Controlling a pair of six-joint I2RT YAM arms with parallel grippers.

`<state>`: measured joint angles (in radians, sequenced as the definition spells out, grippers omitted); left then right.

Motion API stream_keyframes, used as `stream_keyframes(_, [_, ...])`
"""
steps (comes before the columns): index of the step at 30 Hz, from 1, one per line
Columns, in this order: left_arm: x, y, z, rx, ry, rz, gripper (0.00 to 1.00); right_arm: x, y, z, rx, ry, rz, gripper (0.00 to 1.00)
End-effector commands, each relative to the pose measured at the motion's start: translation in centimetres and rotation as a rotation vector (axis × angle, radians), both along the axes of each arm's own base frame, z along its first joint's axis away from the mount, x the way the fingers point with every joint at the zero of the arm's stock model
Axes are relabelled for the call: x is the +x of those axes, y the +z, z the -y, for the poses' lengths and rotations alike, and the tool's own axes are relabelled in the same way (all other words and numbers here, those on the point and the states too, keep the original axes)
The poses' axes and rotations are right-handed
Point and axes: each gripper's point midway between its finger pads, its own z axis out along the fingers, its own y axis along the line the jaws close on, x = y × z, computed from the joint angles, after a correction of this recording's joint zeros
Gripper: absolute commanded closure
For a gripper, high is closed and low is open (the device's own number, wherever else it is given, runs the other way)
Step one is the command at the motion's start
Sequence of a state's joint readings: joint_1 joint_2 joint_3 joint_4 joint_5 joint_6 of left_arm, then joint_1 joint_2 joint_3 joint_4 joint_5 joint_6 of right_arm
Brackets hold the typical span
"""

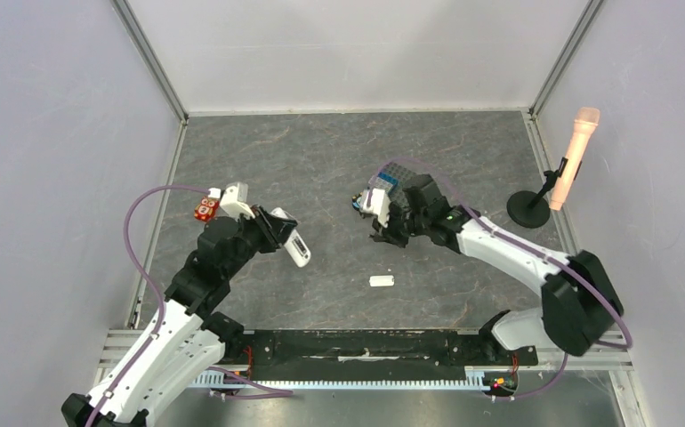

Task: Load the batteries into the remote control

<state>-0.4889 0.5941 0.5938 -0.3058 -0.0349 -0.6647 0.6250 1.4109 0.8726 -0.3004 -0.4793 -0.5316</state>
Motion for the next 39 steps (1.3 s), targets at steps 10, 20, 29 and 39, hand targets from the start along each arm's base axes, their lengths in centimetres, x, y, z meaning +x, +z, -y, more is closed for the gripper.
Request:
stream_keyframes(10, [-2.6, 4.7, 7.8, -0.385, -0.438, 0.235, 0.98, -5.0, 16.7, -3.7, 0.701, -0.317, -0.354, 1.00])
stream_keyframes(20, [-2.1, 4.1, 10.5, -0.592, -0.478, 0.166, 0.98, -7.0, 13.5, -3.8, 0.424, -0.559, -0.328, 1.00])
stream_keyframes(29, [-1.5, 3.2, 12.2, -0.676, -0.454, 0.085, 0.98, -7.5, 12.6, -4.7, 0.327, -0.642, -0.282, 1.00])
stream_keyframes(39, [-0.9, 2.6, 12.3, -0.699, -0.405, 0.045, 0.98, -6.9, 13.0, -6.2, 0.289, -0.688, -0.214, 1.00])
